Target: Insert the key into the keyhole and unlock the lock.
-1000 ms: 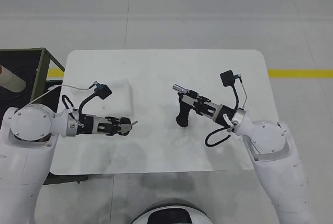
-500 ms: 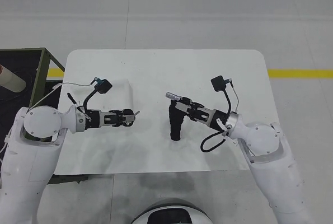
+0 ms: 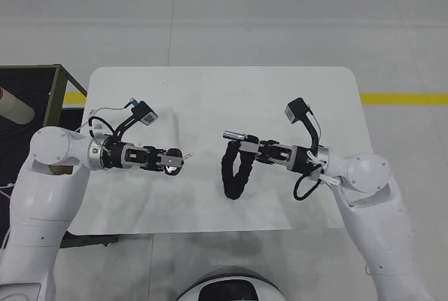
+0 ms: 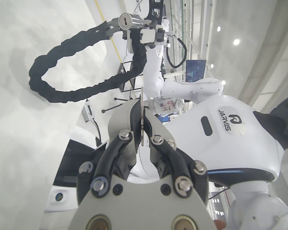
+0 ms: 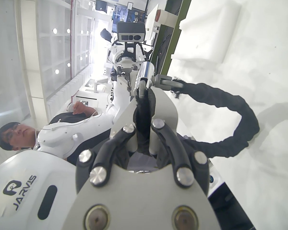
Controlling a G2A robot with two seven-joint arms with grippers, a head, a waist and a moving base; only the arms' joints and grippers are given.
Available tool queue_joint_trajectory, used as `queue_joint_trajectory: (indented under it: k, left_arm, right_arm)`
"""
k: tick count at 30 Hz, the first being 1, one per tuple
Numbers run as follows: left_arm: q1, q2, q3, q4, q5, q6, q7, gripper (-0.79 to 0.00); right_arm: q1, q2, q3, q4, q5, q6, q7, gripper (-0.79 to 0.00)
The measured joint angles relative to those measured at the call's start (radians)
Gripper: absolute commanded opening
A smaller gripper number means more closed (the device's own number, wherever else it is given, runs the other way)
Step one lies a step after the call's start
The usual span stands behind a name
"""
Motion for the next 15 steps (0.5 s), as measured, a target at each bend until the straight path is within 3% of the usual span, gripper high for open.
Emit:
queue_joint_trajectory:
  k: [5,7,11,15]
  left_arm:
    - [0.01,0.001,-0.011,-0.012,0.012,-0.01,0.01,-0.785]
    - [0.05,0.005,-0.051,-0.075,0.077,-0.075,0.075,-0.785]
    - [0.138,0.007,-0.145,-0.208,0.372,-0.3,0.372,-0.785]
    - [0.211,-0.002,-0.169,-0.282,0.683,-0.441,0.658,-0.785]
  right_arm:
    - [-0.004,0.0,-0.001,-0.004,0.002,-0.002,-0.004,-0.785]
    - [-0.037,0.0,0.011,-0.033,0.032,-0.005,-0.027,-0.785]
    - [-0.077,0.004,0.038,-0.063,0.066,0.013,-0.066,-0.785]
    - [-0.066,0.005,0.036,-0.06,0.087,0.028,-0.071,-0.785]
